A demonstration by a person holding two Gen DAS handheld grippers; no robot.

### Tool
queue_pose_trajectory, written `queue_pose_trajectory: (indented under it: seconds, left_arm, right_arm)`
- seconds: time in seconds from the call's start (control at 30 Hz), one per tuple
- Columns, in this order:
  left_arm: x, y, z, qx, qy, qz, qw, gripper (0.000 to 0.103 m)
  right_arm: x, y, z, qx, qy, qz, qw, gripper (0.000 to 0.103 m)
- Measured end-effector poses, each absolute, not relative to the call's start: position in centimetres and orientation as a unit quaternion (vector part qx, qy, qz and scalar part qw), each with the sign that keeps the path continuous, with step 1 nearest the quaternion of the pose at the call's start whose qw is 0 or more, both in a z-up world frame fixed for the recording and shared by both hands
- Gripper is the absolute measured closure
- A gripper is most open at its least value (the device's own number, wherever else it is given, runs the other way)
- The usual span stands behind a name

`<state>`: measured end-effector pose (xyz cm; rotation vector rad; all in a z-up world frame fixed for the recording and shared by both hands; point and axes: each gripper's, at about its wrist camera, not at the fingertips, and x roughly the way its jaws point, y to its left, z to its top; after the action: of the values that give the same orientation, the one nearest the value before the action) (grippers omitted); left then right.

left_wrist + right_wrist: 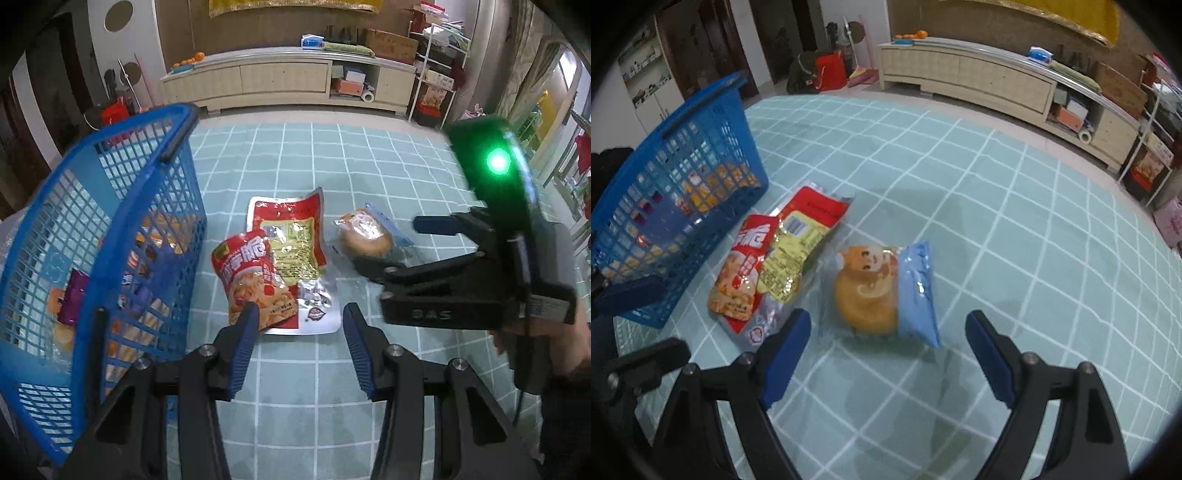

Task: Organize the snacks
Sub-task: 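Grasp the round pastry with the right tool while the left tool grasps the yellow-red packet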

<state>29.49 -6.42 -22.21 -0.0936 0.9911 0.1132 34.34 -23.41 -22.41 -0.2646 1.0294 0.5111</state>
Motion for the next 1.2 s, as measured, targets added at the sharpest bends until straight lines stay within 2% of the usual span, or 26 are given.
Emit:
queue_pose_trajectory:
  seconds: [0.13, 0.17, 0.23, 0.67, 1.07, 1.1, 1.2]
  left_arm:
    - [29.8, -6.5, -22.4, -0.045, 0.477, 0.053, 0.876, 0.058]
    - [29.9, -6.5, -22.5, -0.044, 0.479, 0.052, 0.875, 0.058]
    - [30.1, -6.6, -22.5, -0.042, 0.479, 0.052, 0.875, 0.058]
    - [34.7, -8.1, -22.1, -0.02, 0.496, 0.013, 0.868, 0.057]
    - [40.1, -7.2, -25.0, -0.022, 0.535, 0.028, 0.844, 0.058]
    - [40.4, -7.0, -25.2, -0.022, 0.537, 0.026, 0.843, 0.058]
    - [41.2, -7.1, -25.8, -0.023, 0.547, 0.017, 0.837, 0.068]
  right_arm:
    - [34.6, -23.2, -22.9, -0.123, 0.492, 0.252, 0.824, 0.034]
    - [34.5, -23.3, -22.8, -0.121, 0.488, 0.249, 0.828, 0.035]
    - [34.3, -23.7, -22.5, -0.118, 0.481, 0.245, 0.833, 0.05]
    - [33.8, -29.5, -21.2, -0.037, 0.484, 0.185, 0.854, 0.053]
    - [33.4, -30.3, -22.3, -0.01, 0.498, 0.17, 0.85, 0.053]
    - [33.3, -30.4, -22.4, -0.008, 0.499, 0.17, 0.85, 0.053]
    - [33.4, -30.5, -22.4, -0.003, 0.499, 0.17, 0.85, 0.053]
